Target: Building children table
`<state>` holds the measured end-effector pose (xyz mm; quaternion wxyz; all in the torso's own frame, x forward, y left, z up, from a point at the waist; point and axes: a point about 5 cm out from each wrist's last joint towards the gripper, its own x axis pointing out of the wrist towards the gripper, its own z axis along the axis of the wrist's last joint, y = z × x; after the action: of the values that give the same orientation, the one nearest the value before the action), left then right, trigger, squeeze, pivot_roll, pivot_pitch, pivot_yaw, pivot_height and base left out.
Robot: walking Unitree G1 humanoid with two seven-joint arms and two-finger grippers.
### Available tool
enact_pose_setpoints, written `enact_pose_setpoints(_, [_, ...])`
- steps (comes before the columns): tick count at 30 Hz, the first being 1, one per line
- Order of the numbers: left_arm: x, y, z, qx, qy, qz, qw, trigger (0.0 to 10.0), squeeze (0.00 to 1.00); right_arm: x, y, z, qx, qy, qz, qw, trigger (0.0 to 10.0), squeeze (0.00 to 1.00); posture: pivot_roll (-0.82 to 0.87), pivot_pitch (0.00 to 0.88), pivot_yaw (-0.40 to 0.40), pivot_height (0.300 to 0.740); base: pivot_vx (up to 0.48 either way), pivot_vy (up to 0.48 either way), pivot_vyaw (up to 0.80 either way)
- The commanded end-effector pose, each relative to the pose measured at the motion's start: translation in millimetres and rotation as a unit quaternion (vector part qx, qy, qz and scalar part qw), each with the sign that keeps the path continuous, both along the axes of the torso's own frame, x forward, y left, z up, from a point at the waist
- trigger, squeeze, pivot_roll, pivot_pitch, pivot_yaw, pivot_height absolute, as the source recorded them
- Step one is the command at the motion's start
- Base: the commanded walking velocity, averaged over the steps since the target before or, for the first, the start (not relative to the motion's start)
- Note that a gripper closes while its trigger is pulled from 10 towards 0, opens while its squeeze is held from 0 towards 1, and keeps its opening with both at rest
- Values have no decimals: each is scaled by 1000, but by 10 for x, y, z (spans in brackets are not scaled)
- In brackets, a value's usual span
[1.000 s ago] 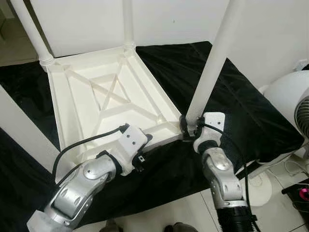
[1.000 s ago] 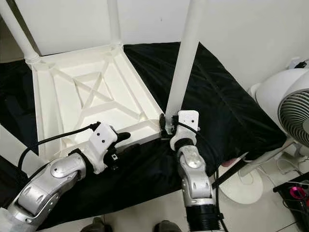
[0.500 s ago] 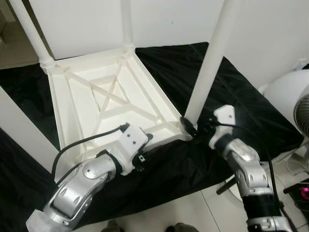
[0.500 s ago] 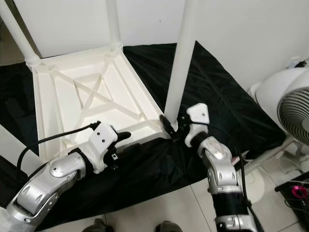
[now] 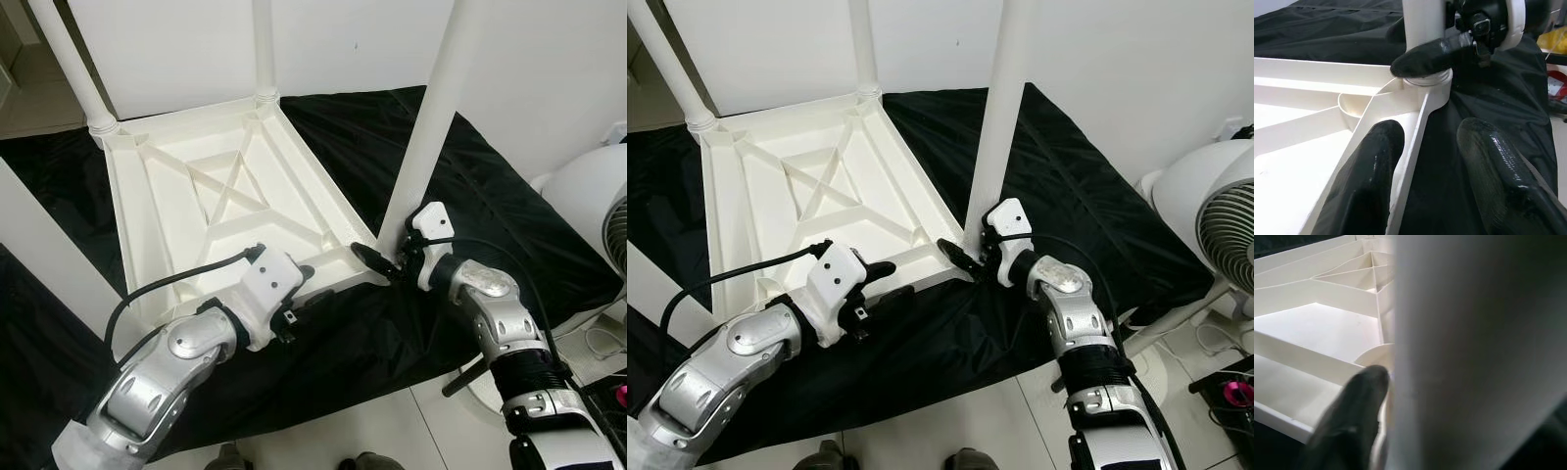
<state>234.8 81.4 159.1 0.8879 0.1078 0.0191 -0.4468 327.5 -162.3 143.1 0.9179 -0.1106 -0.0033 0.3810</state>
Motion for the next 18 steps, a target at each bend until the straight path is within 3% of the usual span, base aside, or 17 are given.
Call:
enact_pose_setpoints(1, [-59,-32,-16,2,14,-38,999,10000,0,3,13,-2,-2,2,14,1000,0,0,-39,39,7,740,0,0,0])
enact_pose_setpoints(7, [-44,-13,-18,5,14,-34,999,10000,0,-14,32,-48,13,10,20,1000,78,0,-38,44,6,740,0,0,0])
enact_pose_setpoints(8, [-44,-12,-15,5,14,-33,999,10000,0,-21,38,-46,17,9,15,1000,5373,0,-35,48,3,740,0,0,0])
enact_pose_setpoints(9, [-44,-12,-12,5,14,-33,999,10000,0,-24,42,-45,19,8,12,1000,5373,0,-35,48,3,740,0,0,0])
enact_pose_setpoints(10, [-47,-13,-10,5,14,-33,999,10000,0,-31,56,-38,29,4,-3,1000,10000,0,-35,51,-1,740,0,0,0])
enact_pose_setpoints(14, [-48,-18,-9,5,13,-34,999,10000,0,-38,86,-37,67,-19,-115,991,10000,0,-36,52,-7,740,0,0,0])
enact_pose_setpoints(15, [-48,-18,-9,5,13,-34,999,10000,0,-38,86,-37,67,-19,-115,991,10000,0,-36,52,-7,740,0,0,0])
enact_pose_setpoints(16, [-50,-18,-10,4,13,-34,999,10000,0,-88,106,-70,88,-19,-183,979,10000,0,-41,51,-8,740,0,0,0])
enact_pose_setpoints(18, [-50,-19,-11,4,13,-33,999,10000,0,-115,117,-82,100,-14,-205,974,10000,0,-41,51,-8,740,0,0,0])
